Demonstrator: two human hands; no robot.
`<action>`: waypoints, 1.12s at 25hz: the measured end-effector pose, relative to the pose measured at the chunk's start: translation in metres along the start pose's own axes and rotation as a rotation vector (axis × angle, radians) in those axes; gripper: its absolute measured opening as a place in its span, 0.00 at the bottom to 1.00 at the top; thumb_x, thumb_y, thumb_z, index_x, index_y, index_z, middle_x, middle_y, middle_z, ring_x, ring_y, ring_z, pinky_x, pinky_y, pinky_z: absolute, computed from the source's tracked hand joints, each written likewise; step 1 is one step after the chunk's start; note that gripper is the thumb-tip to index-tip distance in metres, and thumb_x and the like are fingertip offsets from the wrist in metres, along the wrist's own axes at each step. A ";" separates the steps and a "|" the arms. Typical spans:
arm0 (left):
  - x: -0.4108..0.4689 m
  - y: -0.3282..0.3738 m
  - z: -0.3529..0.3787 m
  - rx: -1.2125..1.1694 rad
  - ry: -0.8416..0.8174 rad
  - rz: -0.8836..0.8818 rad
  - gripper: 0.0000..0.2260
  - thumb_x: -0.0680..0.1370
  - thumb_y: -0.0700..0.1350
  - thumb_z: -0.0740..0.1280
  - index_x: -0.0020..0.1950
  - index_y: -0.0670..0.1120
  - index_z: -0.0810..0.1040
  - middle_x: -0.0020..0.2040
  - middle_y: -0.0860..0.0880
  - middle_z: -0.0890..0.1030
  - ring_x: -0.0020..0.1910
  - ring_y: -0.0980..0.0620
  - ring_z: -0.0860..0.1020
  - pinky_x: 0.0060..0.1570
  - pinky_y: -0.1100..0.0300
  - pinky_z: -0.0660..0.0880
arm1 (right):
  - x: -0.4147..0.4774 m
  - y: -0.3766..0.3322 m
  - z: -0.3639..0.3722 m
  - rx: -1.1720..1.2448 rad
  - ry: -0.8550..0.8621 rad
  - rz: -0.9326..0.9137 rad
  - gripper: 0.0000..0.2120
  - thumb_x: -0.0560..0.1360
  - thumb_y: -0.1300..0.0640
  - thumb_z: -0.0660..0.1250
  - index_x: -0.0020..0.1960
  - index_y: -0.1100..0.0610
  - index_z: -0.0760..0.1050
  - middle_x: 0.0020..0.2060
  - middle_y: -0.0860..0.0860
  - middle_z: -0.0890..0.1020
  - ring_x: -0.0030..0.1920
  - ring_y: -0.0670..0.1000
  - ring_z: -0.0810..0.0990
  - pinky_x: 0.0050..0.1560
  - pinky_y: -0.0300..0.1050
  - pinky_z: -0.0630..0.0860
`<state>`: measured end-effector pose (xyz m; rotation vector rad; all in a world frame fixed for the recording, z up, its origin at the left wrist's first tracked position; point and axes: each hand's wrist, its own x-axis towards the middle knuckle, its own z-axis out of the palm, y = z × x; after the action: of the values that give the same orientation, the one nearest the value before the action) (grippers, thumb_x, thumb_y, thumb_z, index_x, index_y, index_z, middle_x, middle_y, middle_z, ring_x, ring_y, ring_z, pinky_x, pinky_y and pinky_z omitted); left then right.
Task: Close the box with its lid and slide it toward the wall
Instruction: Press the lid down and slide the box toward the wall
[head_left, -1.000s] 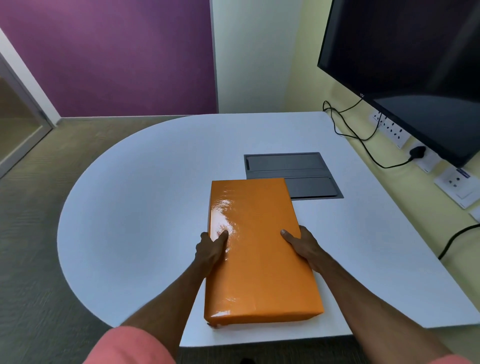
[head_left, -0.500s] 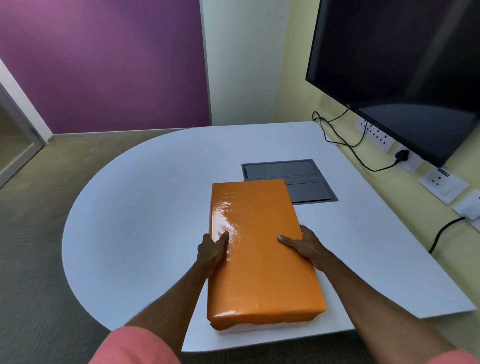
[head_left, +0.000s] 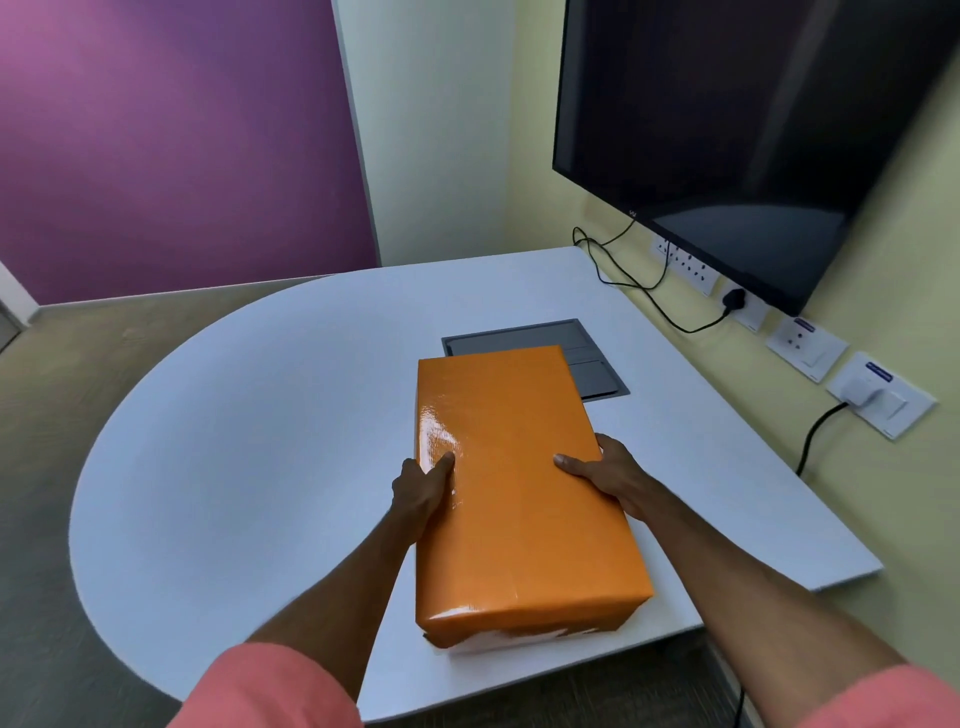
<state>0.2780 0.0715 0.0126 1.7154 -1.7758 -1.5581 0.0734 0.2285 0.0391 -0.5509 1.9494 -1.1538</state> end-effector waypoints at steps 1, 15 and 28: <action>0.001 0.006 0.009 0.007 -0.002 0.004 0.35 0.76 0.61 0.63 0.75 0.41 0.60 0.74 0.39 0.67 0.69 0.37 0.70 0.65 0.45 0.70 | 0.003 0.001 -0.009 0.001 0.004 0.002 0.36 0.68 0.48 0.77 0.70 0.58 0.68 0.64 0.58 0.78 0.61 0.60 0.79 0.64 0.62 0.76; -0.013 0.095 0.212 -0.068 -0.052 -0.036 0.32 0.76 0.59 0.64 0.71 0.39 0.65 0.67 0.38 0.73 0.63 0.37 0.75 0.63 0.43 0.73 | 0.063 0.047 -0.220 -0.003 0.003 0.034 0.36 0.69 0.49 0.77 0.71 0.57 0.68 0.65 0.57 0.77 0.62 0.60 0.78 0.65 0.61 0.75; -0.042 0.133 0.341 -0.063 -0.023 -0.057 0.33 0.76 0.59 0.64 0.72 0.38 0.63 0.69 0.38 0.71 0.65 0.38 0.73 0.63 0.46 0.72 | 0.098 0.093 -0.351 0.005 -0.038 0.091 0.34 0.68 0.52 0.78 0.70 0.57 0.70 0.63 0.58 0.80 0.50 0.57 0.82 0.52 0.55 0.79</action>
<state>-0.0452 0.2480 -0.0051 1.7397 -1.6838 -1.6454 -0.2642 0.3921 0.0147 -0.4735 1.9188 -1.0830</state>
